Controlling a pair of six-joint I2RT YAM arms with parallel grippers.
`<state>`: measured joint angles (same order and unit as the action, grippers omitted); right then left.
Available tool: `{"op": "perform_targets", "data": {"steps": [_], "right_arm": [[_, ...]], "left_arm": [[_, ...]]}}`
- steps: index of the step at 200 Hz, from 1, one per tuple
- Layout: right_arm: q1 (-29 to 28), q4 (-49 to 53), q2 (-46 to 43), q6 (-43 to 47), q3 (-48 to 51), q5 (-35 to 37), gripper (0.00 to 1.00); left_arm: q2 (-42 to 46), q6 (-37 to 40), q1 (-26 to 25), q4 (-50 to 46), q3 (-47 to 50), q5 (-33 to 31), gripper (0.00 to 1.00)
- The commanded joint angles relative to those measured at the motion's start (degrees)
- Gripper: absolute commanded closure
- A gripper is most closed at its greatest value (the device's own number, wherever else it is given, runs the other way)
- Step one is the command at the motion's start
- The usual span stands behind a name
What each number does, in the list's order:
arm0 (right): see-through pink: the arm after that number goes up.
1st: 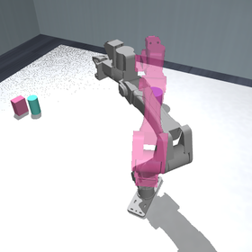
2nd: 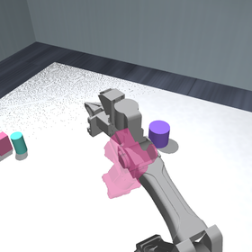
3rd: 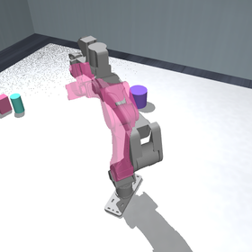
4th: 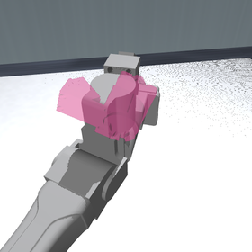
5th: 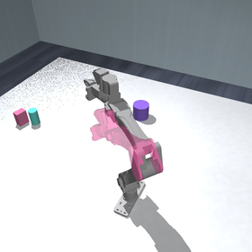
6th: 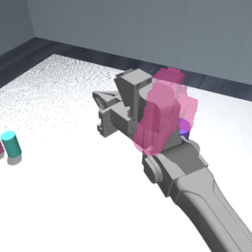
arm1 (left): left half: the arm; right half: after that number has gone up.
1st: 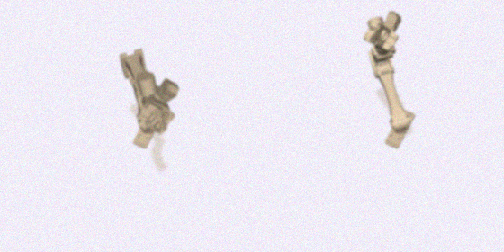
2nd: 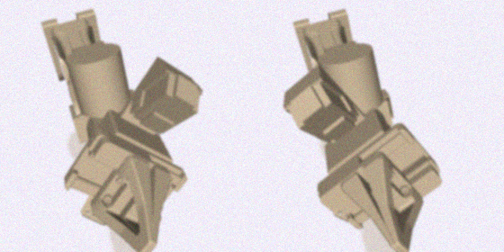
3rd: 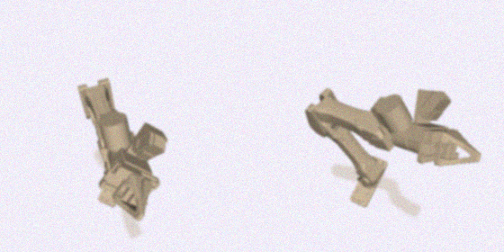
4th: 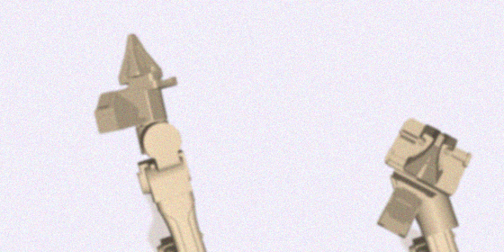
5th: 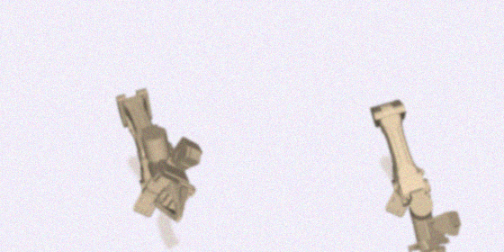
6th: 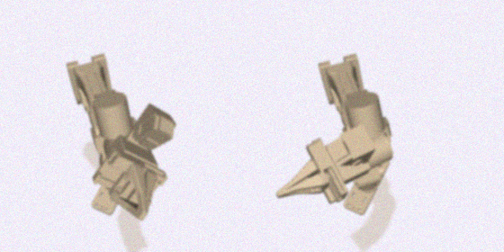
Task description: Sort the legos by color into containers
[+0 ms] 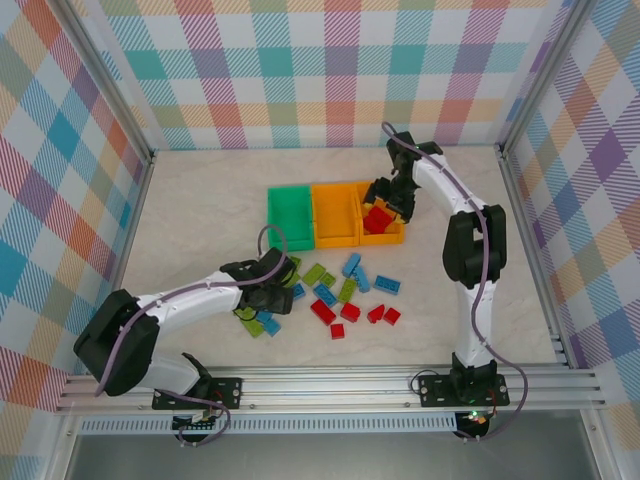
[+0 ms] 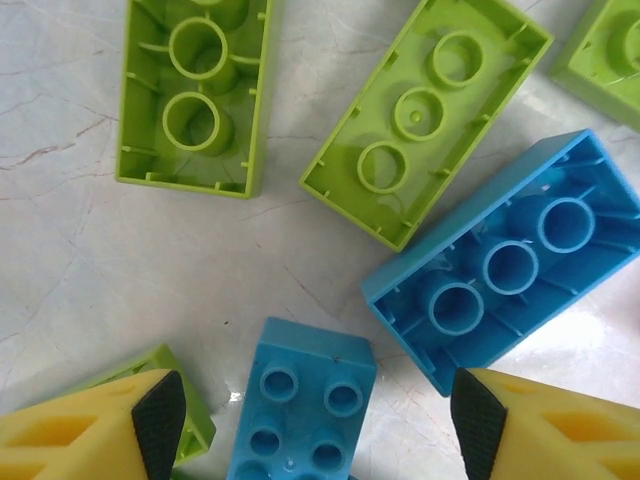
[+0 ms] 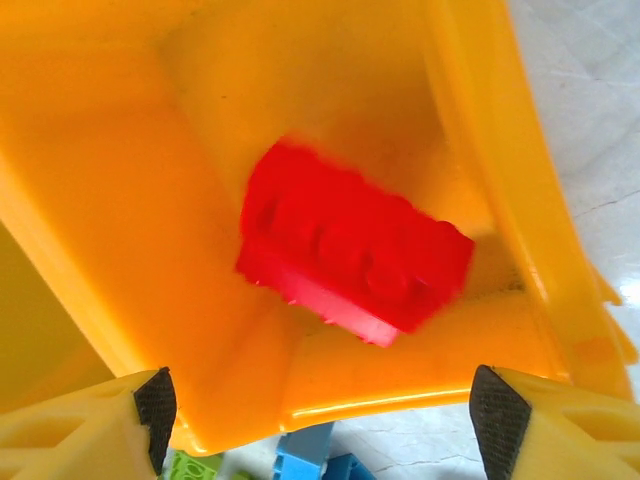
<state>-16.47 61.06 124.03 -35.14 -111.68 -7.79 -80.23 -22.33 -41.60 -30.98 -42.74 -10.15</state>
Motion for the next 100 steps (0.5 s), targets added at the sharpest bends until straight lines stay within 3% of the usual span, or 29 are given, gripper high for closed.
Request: {"op": "perform_targets", "data": {"steps": [1,100], "right_arm": [[-0.33,-2.27,-3.81,-0.9,2.54,-3.92,0.2],[-0.36,-9.19,-22.77,-2.74,21.52,-3.32,0.17]], "left_arm": [[-1.98,1.43,-0.63,-0.7,-1.85,-1.3,0.33],[-6.17,3.21,-0.67,-0.13,-2.25,-0.53,0.46]]}}
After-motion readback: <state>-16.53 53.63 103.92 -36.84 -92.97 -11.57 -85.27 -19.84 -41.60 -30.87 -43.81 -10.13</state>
